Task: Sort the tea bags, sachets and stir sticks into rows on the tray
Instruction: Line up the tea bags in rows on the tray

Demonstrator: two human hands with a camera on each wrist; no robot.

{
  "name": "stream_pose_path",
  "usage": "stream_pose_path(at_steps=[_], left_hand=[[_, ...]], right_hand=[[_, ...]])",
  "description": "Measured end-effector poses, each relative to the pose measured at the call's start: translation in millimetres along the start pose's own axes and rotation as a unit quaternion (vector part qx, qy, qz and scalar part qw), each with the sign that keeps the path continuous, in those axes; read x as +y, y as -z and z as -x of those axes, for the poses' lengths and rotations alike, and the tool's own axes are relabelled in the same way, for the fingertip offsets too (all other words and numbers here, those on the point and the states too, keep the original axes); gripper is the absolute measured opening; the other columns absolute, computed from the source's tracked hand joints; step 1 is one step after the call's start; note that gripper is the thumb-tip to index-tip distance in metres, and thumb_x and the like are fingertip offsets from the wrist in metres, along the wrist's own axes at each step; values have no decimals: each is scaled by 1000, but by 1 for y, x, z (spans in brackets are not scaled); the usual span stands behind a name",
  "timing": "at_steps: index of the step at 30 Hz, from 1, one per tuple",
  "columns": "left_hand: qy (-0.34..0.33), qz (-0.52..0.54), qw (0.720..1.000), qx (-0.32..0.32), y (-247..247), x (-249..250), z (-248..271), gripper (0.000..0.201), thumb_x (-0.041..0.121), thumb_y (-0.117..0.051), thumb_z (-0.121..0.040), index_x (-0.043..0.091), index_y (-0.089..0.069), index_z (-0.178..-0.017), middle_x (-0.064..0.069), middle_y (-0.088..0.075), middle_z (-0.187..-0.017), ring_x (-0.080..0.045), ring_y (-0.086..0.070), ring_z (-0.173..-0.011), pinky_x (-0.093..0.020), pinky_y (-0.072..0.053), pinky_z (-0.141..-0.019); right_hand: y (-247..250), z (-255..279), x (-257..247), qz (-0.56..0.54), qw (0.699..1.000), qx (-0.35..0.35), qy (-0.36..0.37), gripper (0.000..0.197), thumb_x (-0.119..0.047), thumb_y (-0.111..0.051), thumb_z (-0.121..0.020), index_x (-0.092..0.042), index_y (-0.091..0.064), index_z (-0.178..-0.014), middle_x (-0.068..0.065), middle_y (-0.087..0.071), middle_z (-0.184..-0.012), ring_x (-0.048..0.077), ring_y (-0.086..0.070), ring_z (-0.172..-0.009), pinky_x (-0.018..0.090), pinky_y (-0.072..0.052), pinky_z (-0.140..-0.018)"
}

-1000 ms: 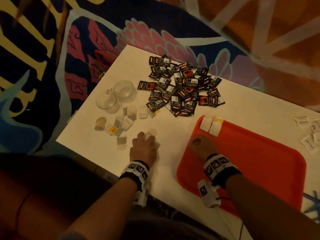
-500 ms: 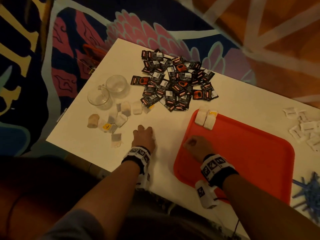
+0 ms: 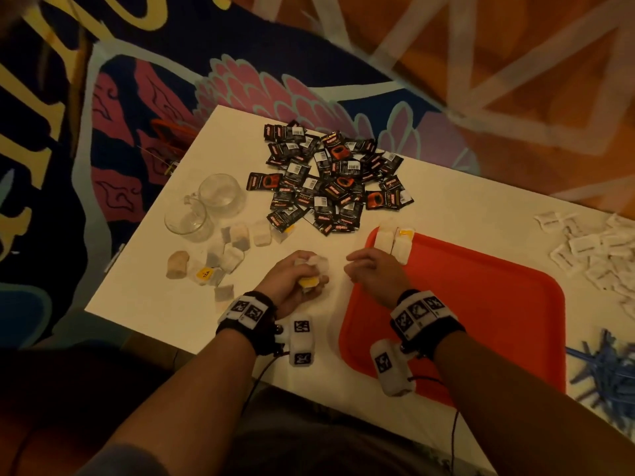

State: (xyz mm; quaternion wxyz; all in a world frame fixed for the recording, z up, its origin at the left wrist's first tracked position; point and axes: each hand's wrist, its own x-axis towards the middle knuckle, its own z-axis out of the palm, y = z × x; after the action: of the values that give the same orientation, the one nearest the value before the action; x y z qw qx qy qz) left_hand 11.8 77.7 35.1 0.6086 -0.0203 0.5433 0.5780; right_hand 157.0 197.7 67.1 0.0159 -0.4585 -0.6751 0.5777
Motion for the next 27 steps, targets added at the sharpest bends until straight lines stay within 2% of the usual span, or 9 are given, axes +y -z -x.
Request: stream_pose_path(at_steps=[3,6,10,14,21,23,24,26,27], left_hand=[[13,43,997,-62,-16,11,7,27,-10,-44,-94,13,-56,-100,-14,-65,-87,-23,-68,-71,-28,-55,-55],[14,49,993,-102,-33,22,13,24,-9,-47,-92,11,-55,-103,-15,-66,-85,-22,-69,-71,-27,-56,-55],[13,95,988,-118,-52,27,17,34,-6,-52,-79,12,-55,-109,-15,-69,-89,-24,-68,-72,-27,-56,-53],[24,131,985,-111,-63,26,14,48,-5,-49,-75,13,-54,-119,-15,-68,-95,-26,-67,-74,-28,-56,-52],[45,170,977,-117,-81,23,13,48,5,-43,-71,10,-56,-117,-17,-67,-99,-32,-62,-83,-28,-56,-52],[47,159,980,-113,-84,23,12,33,15,-47,-81,8,-61,-110,-17,-66,-104,-33,-63,-84,-28,-55,-52],[49,145,983,-102,-86,24,11,23,23,-49,-88,8,-64,-97,-15,-67,-103,-31,-64,-81,-26,-54,-52],[45,96,992,-64,-89,24,5,43,42,-51,-97,11,-61,-69,-9,-71,-91,-24,-66,-73,-22,-49,-47],[33,58,997,-36,-91,24,1,48,47,-55,-97,13,-57,-63,-5,-71,-85,-20,-65,-69,-20,-45,-44]], right_hand=[[9,2,-15,-69,997,-21,19,25,-12,-70,-87,-15,-64,-112,1,-68,-100,17,-64,-93,26,-53,-67],[16,4,-25,-63,997,-16,50,14,-7,-71,-85,-8,-69,-99,3,-67,-92,13,-62,-79,23,-53,-62],[29,8,-36,-103,993,18,57,11,-1,-69,-86,-11,-66,-82,3,-64,-77,8,-59,-64,20,-49,-55],[43,14,-46,-205,977,37,47,19,4,-60,-90,-12,-60,-78,6,-65,-78,16,-63,-74,30,-51,-67],[62,18,-54,-245,962,98,72,21,-1,-55,-94,-15,-58,-79,9,-64,-82,17,-60,-70,27,-52,-66],[68,18,-54,-240,961,107,83,20,-3,-56,-94,-15,-58,-80,10,-65,-85,16,-62,-72,26,-53,-67],[71,18,-54,-239,961,110,89,19,-3,-56,-94,-15,-58,-80,9,-66,-83,15,-63,-70,25,-54,-65],[76,20,-55,-241,958,116,102,19,-3,-56,-95,-14,-58,-79,7,-67,-78,12,-64,-65,21,-54,-60],[78,22,-55,-240,958,118,107,19,-3,-56,-95,-14,-57,-80,5,-66,-77,10,-64,-63,19,-53,-57]])
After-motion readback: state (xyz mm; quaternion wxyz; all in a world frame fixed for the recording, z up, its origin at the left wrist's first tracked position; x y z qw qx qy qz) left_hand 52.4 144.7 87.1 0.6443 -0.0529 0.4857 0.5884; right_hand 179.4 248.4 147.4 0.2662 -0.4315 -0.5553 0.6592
